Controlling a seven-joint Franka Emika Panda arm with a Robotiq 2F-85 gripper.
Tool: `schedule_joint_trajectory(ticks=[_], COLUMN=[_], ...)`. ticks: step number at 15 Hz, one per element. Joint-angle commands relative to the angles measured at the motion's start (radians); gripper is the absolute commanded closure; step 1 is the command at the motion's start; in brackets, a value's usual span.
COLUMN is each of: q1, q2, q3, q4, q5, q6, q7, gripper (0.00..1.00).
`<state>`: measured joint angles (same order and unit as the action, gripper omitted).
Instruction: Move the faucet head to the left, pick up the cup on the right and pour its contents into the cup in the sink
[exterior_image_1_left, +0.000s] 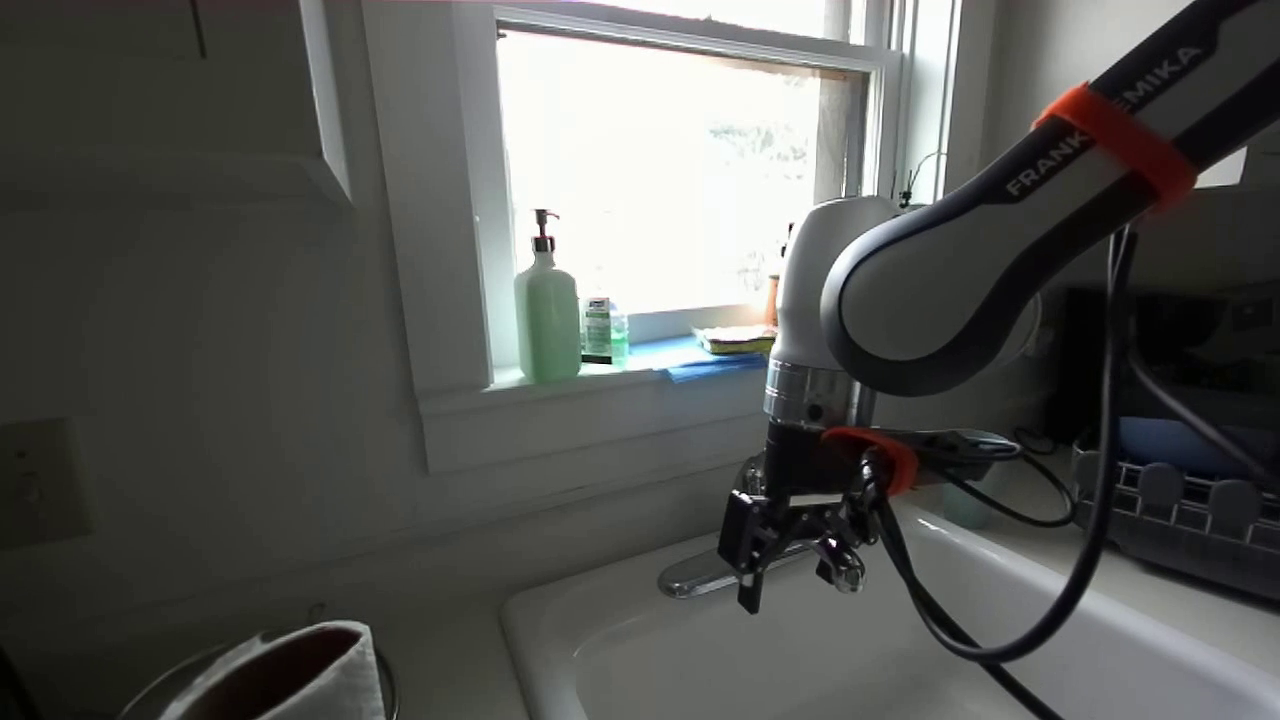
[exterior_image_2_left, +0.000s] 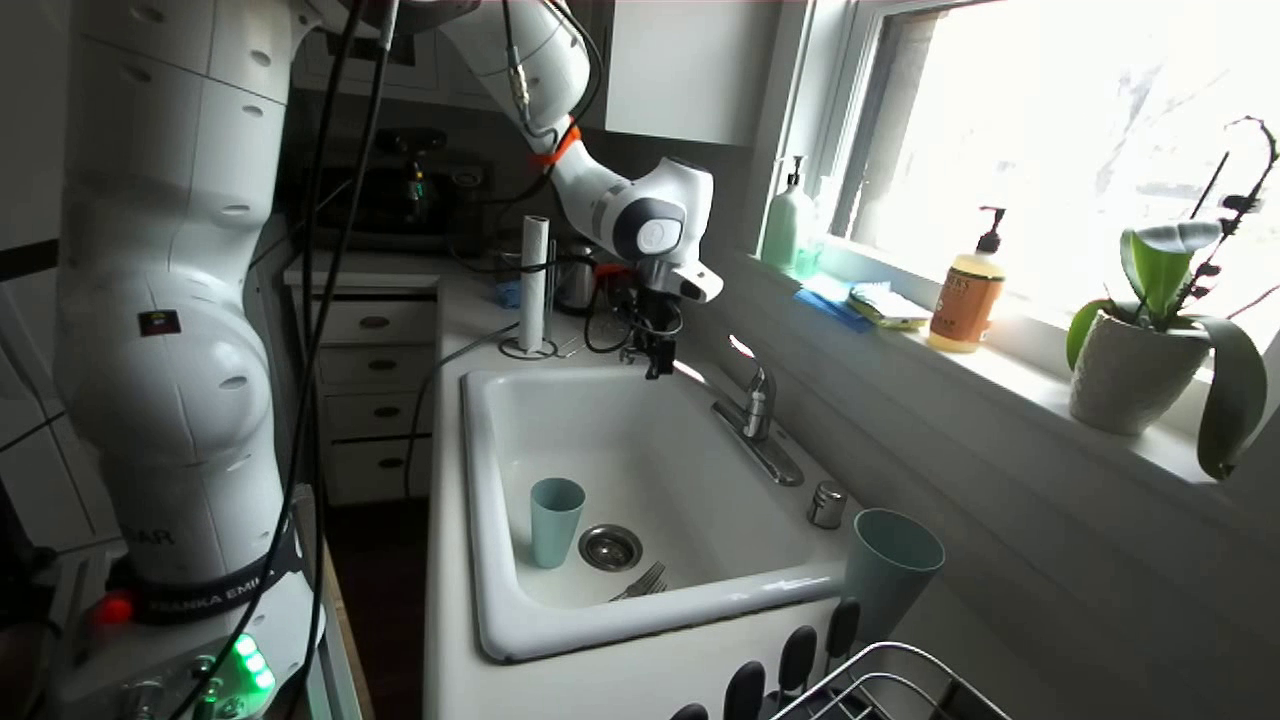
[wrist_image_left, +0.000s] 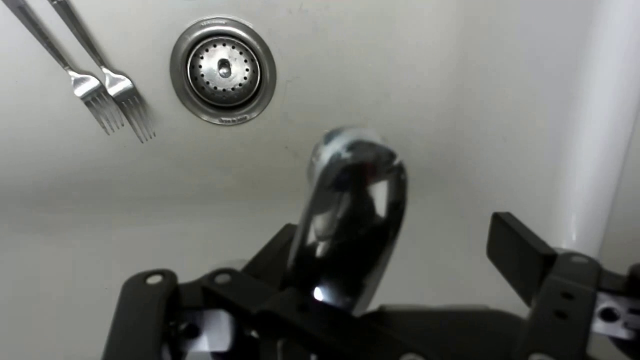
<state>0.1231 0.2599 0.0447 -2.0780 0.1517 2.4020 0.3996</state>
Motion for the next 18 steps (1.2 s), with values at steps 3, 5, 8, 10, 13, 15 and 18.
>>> schedule_joint_trajectory(ticks=[3, 5, 8, 10, 13, 15, 18], q1=[0.023, 0.029, 0.006, -0.006, -0.032, -0.046, -0.089], q2=[0.034, 0.004, -0.033, -0.062, -0.129, -0.164, -0.218], q3=[-0.005, -0.023, -0.018, -0.018, -0.018, -0.027, -0.055], q4=[0.078, 0.074, 0.085, 0.086, 0.073, 0.081, 0.085], q5=[-0.020, -0.084, -0.099, -0.110, -0.127, -0.177, -0.255], q6=[0.012, -0.081, -0.243, -0.343, -0.491, -0.580, -0.637], q7=[0.075, 0.096, 0.039, -0.008, -0.136, -0.198, -0.269], gripper=[0.00, 0.00, 0.00, 0.00, 0.00, 0.00, 0.00])
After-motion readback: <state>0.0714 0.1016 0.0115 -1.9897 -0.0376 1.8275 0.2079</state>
